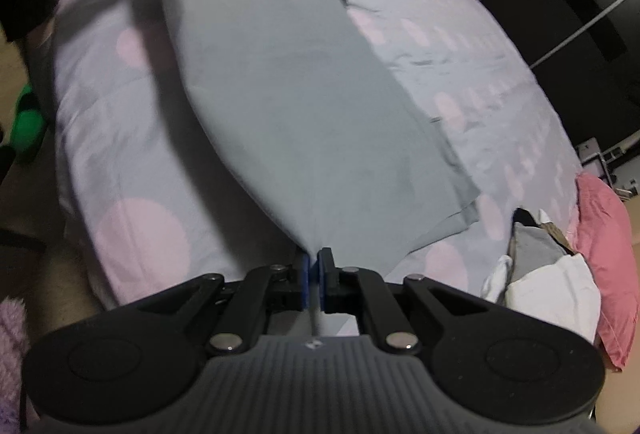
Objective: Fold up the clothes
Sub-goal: 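Open both grippers and release the folded shirt onto the bed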
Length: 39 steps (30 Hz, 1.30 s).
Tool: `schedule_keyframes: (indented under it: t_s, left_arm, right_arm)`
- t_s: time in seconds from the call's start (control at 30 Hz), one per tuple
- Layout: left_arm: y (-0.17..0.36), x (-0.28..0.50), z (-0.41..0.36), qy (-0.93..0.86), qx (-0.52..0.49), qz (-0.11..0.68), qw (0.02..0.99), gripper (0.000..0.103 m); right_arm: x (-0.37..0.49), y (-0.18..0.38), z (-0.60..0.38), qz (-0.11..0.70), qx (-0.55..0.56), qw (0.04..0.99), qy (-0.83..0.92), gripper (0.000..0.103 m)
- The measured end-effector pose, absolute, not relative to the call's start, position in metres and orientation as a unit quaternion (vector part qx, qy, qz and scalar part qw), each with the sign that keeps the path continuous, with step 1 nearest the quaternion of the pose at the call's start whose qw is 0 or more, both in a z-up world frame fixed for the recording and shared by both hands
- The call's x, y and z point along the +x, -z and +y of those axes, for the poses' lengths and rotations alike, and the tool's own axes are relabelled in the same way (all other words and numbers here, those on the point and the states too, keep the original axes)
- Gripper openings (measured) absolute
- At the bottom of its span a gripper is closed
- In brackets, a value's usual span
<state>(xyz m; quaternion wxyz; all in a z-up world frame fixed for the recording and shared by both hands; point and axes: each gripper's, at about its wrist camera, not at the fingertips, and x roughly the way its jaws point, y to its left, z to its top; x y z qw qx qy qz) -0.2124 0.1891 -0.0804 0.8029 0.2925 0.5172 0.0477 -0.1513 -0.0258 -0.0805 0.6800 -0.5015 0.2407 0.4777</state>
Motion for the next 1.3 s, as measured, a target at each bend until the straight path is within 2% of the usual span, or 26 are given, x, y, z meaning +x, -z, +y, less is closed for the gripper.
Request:
schedule_keyframes:
  t_s: [0.07,0.13,0.2,0.33,0.4,0.63,0.7,0.73,0.77,0.8,0.83,0.87,1.1,1.23,1.27,1.3]
  left_arm:
    - [0.077,-0.216,0.19,-0.043,0.283,0.515,0.808,0.015]
    - [0.069,-0.217,0.194,-0.048,0.264,0.504,0.821,0.019]
    - [0.057,-0.215,0.2,-0.056,0.22,0.494,0.839,0.02]
    - [0.037,-0.207,0.218,-0.064,0.135,0.476,0.866,0.021]
    - [0.029,-0.205,0.222,-0.06,0.107,0.464,0.877,0.021]
    - [0.016,-0.186,0.243,-0.077,0.032,0.448,0.89,0.026]
    - [0.016,-0.179,0.255,-0.103,0.005,0.44,0.892,0.026]
    - [0.017,-0.175,0.261,-0.116,-0.01,0.434,0.893,0.032]
    - [0.018,-0.172,0.268,-0.136,-0.026,0.426,0.894,0.047]
    - [0.019,-0.17,0.274,-0.158,-0.043,0.415,0.895,0.053]
    - [0.022,-0.167,0.279,-0.172,-0.05,0.413,0.893,0.059]
    - [0.026,-0.165,0.283,-0.183,-0.053,0.415,0.89,0.059]
    - [0.046,-0.152,0.322,-0.251,-0.107,0.421,0.865,0.059]
    - [0.056,-0.146,0.34,-0.265,-0.127,0.422,0.858,0.059]
    - [0.059,-0.145,0.341,-0.267,-0.126,0.419,0.859,0.059]
    - [0.063,-0.143,0.342,-0.268,-0.125,0.417,0.859,0.059]
  right_arm:
    - [-0.155,0.077,-0.029,0.24,-0.496,0.674,-0.491,0.009]
    - [-0.153,0.07,-0.032,0.24,-0.478,0.681,-0.5,0.02]
    - [-0.148,0.06,-0.035,0.243,-0.445,0.7,-0.503,0.046]
    - [-0.131,0.044,-0.034,0.266,-0.368,0.74,-0.497,0.06]
    - [-0.125,0.039,-0.033,0.275,-0.336,0.752,-0.495,0.07]
    - [-0.094,0.032,-0.035,0.328,-0.223,0.798,-0.454,0.081]
    - [-0.079,0.032,-0.038,0.341,-0.182,0.819,-0.425,0.09]
    - [-0.07,0.032,-0.04,0.345,-0.159,0.829,-0.41,0.092]
    - [-0.063,0.032,-0.042,0.349,-0.139,0.835,-0.401,0.093]
    - [-0.054,0.033,-0.044,0.36,-0.118,0.838,-0.392,0.095]
    - [-0.045,0.034,-0.044,0.374,-0.102,0.839,-0.382,0.097]
    - [-0.037,0.037,-0.043,0.392,-0.091,0.84,-0.364,0.1]
    - [0.022,0.063,-0.045,0.502,0.012,0.808,-0.308,0.1]
    - [0.045,0.071,-0.034,0.509,0.013,0.805,-0.306,0.098]
    - [0.05,0.073,-0.031,0.51,0.011,0.804,-0.306,0.094]
    - [0.055,0.075,-0.028,0.511,0.01,0.804,-0.306,0.085]
